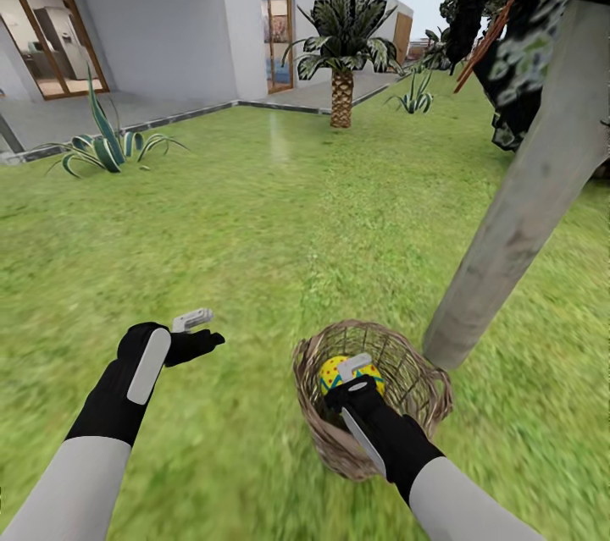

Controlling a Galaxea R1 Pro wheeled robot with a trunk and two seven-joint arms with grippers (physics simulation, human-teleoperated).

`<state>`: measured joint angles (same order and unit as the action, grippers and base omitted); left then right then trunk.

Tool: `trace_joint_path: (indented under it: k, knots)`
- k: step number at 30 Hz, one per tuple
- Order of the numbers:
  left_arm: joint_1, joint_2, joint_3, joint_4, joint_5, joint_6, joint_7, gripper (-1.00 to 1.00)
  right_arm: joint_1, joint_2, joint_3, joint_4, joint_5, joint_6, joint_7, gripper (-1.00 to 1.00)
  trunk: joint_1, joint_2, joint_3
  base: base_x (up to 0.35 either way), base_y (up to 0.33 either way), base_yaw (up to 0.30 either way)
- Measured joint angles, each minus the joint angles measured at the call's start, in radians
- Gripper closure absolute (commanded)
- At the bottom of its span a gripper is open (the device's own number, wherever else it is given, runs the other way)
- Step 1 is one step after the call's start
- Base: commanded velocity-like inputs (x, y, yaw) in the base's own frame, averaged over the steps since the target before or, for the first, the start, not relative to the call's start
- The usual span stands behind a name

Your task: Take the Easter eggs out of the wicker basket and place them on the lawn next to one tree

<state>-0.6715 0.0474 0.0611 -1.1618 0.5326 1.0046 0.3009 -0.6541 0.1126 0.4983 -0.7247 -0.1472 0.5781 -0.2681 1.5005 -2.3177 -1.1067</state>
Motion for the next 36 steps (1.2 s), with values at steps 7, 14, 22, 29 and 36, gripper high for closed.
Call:
trace_joint_path:
  k: [7, 14, 22, 29, 36]
  knots:
    - [0.000, -0.001, 0.000, 0.001, 0.000, 0.000, 0.000, -1.00, 0.000, -0.034, -0.004, -0.014, 0.000, 0.000, 0.000, 1.00, -0.027, 0.049, 0.022, -0.001, 0.000, 0.000]
    - [0.000, -0.001, 0.000, 0.003, 0.000, 0.000, 0.000, -1.00, 0.001, -0.053, -0.014, -0.091, -0.001, 0.083, 0.000, 1.00, -0.053, 0.098, 0.044, -0.149, 0.000, 0.000]
    - [0.000, 0.000, 0.000, -0.006, 0.000, -0.001, 0.000, -1.00, 0.002, -0.062, -0.017, -0.116, -0.002, 0.110, 0.000, 1.00, -0.073, 0.133, 0.060, -0.108, 0.000, 0.000]
    - [0.000, -0.001, 0.000, -0.003, 0.000, -0.001, -0.002, -1.00, 0.012, -0.073, -0.016, -0.182, -0.002, 0.133, 0.000, 1.00, -0.073, 0.133, 0.060, 0.000, 0.000, 0.000]
    - [0.000, -0.002, 0.000, 0.003, 0.000, 0.000, -0.002, -1.00, 0.053, -0.100, -0.016, -0.335, -0.004, 0.233, 0.000, 1.00, -0.073, 0.133, 0.060, 0.000, 0.000, 0.000]
